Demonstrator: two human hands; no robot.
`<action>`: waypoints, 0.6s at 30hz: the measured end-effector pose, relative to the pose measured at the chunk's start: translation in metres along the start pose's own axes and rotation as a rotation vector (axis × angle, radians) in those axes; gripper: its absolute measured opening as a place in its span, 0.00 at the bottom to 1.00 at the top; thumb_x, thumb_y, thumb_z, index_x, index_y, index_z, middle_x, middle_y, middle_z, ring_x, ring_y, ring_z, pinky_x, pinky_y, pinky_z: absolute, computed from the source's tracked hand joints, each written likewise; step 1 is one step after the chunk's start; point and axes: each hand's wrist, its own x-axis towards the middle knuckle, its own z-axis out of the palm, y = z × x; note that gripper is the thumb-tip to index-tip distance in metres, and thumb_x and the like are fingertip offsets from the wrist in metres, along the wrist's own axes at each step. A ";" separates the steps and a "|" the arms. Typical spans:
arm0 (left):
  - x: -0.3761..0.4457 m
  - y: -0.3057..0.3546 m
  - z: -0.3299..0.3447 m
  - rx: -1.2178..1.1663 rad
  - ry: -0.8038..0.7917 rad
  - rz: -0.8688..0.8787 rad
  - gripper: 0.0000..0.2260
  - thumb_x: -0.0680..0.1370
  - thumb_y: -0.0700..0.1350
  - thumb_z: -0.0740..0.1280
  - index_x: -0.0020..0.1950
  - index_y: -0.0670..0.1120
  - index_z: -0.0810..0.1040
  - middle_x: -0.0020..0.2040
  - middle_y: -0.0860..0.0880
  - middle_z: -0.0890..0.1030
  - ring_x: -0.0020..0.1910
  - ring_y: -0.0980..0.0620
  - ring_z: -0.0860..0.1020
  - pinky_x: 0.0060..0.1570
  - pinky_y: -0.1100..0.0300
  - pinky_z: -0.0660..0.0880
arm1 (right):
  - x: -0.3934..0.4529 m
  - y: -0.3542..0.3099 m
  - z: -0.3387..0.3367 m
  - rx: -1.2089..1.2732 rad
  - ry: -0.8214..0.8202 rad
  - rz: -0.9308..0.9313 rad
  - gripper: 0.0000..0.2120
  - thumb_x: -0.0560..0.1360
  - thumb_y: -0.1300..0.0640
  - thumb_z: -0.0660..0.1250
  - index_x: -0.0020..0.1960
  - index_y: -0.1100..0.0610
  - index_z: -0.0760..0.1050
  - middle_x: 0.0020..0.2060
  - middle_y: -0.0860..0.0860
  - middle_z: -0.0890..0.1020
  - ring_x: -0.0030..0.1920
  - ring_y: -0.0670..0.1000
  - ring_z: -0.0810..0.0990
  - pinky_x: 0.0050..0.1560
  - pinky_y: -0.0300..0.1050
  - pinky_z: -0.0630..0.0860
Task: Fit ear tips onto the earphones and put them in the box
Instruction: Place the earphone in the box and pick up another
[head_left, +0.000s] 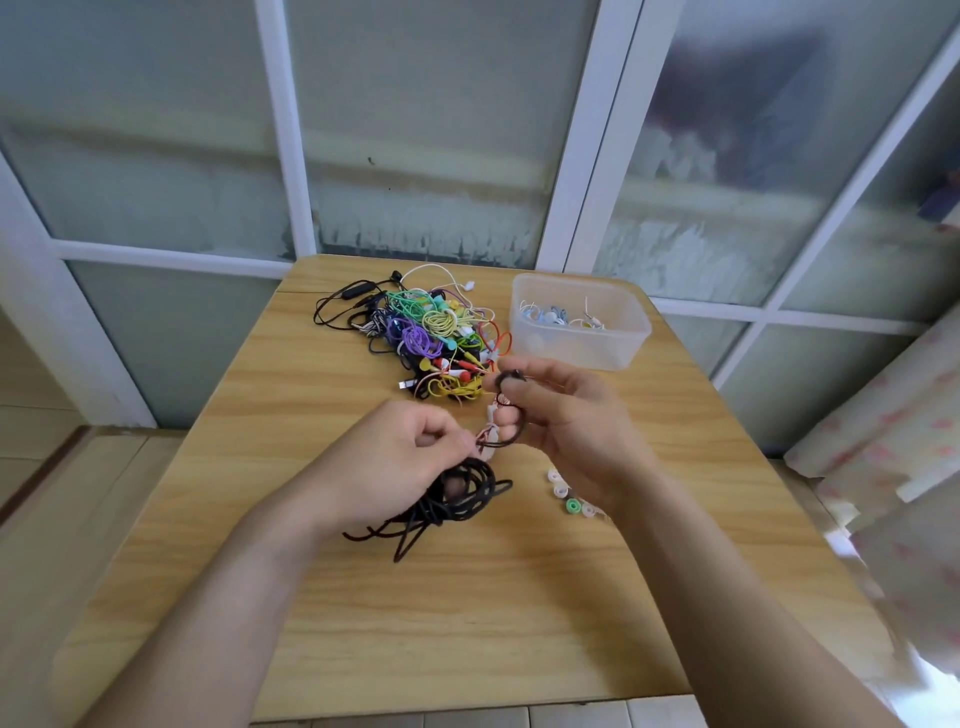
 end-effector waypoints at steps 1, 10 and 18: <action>0.000 0.000 -0.002 -0.006 0.010 -0.019 0.10 0.80 0.45 0.64 0.44 0.43 0.81 0.31 0.48 0.82 0.30 0.54 0.75 0.30 0.64 0.70 | -0.003 0.000 -0.002 0.016 -0.002 -0.028 0.12 0.77 0.70 0.65 0.60 0.68 0.74 0.45 0.60 0.83 0.33 0.52 0.80 0.36 0.44 0.81; -0.005 0.004 0.009 -0.081 -0.101 -0.084 0.16 0.79 0.51 0.64 0.35 0.44 0.75 0.27 0.51 0.70 0.26 0.52 0.66 0.28 0.61 0.61 | -0.045 0.005 -0.015 -0.194 0.010 -0.118 0.06 0.79 0.64 0.64 0.53 0.59 0.78 0.47 0.57 0.85 0.35 0.53 0.82 0.36 0.47 0.80; -0.002 -0.006 0.037 -0.106 -0.094 0.010 0.08 0.78 0.47 0.67 0.48 0.44 0.82 0.42 0.47 0.86 0.44 0.47 0.84 0.53 0.52 0.78 | -0.071 0.035 -0.018 -0.232 0.084 -0.048 0.05 0.77 0.61 0.68 0.53 0.61 0.77 0.35 0.56 0.83 0.27 0.48 0.76 0.30 0.39 0.75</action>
